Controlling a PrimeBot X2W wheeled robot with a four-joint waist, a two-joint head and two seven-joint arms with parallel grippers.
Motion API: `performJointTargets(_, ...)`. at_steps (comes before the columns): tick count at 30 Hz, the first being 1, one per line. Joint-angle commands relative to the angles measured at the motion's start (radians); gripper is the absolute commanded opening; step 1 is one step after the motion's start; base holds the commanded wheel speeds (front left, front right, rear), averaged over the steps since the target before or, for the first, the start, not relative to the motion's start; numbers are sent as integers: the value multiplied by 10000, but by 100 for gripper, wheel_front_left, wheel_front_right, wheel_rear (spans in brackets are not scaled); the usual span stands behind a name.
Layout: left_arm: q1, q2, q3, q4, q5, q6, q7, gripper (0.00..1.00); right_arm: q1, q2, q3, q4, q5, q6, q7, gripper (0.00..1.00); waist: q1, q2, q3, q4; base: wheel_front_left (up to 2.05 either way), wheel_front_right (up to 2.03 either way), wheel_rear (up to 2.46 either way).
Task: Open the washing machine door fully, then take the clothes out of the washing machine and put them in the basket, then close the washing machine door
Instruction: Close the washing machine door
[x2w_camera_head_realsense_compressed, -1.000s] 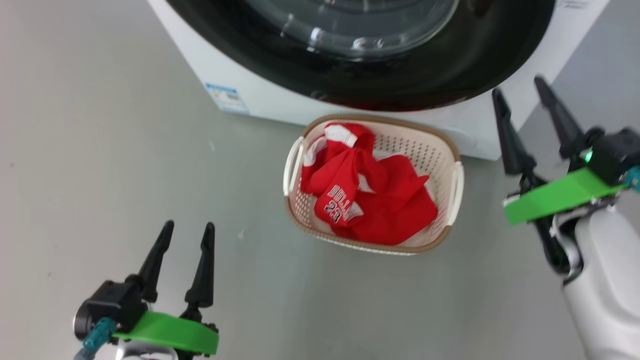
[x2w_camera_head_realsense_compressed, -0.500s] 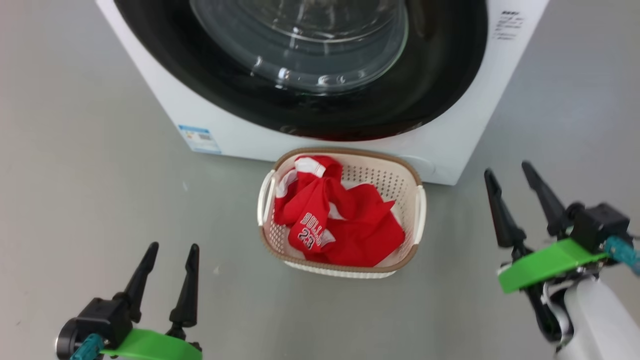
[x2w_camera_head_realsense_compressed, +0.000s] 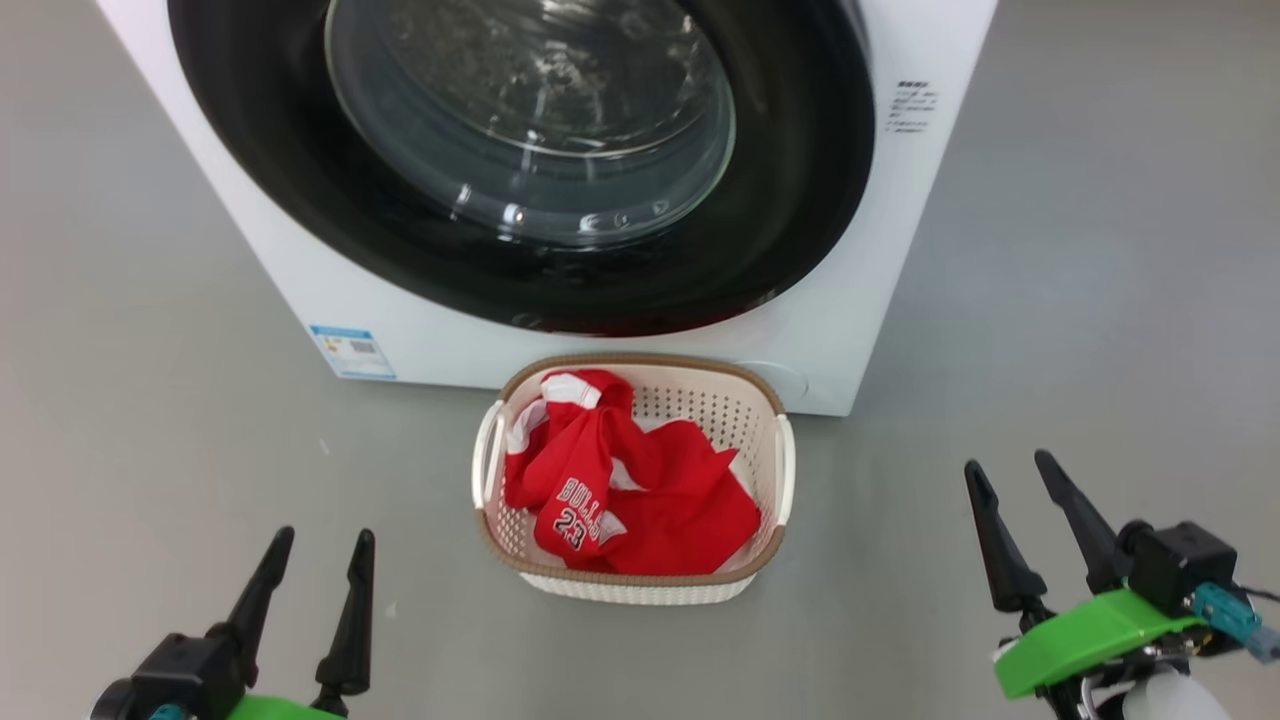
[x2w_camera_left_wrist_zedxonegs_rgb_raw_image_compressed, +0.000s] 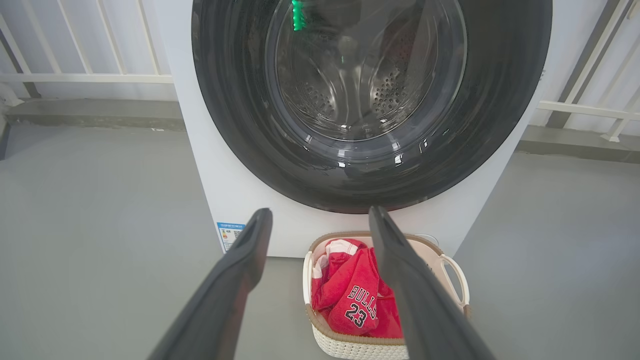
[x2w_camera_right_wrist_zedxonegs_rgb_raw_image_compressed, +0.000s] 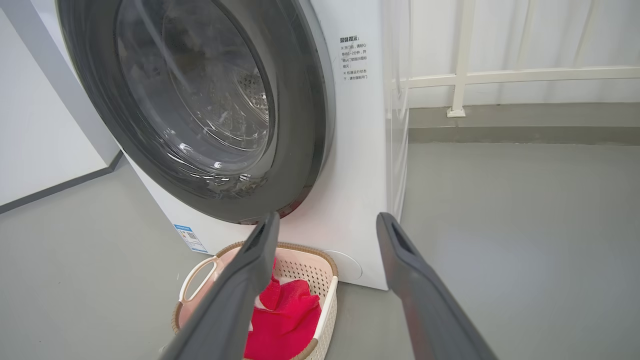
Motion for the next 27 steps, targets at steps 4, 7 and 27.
performJointTargets(4, 87, 312, 413, -211, 96, -54, -120, 100, 314, 20, 83, -266, 2, -36, -36, 100, 0, 0, -306, -247, 0, 0, 0)
performJointTargets(7, 186, 338, 453, -218, 99, -54, -120, 100, 579, 81, 63, -293, -15, -36, -36, 100, 0, 0, -419, -341, 0, 0, 0)
performJointTargets(27, 729, 452, 597, -348, 96, -54, -120, 100, 1777, 255, -288, -366, -102, -36, -36, 100, 0, 0, -975, -845, 0, 0, 0)
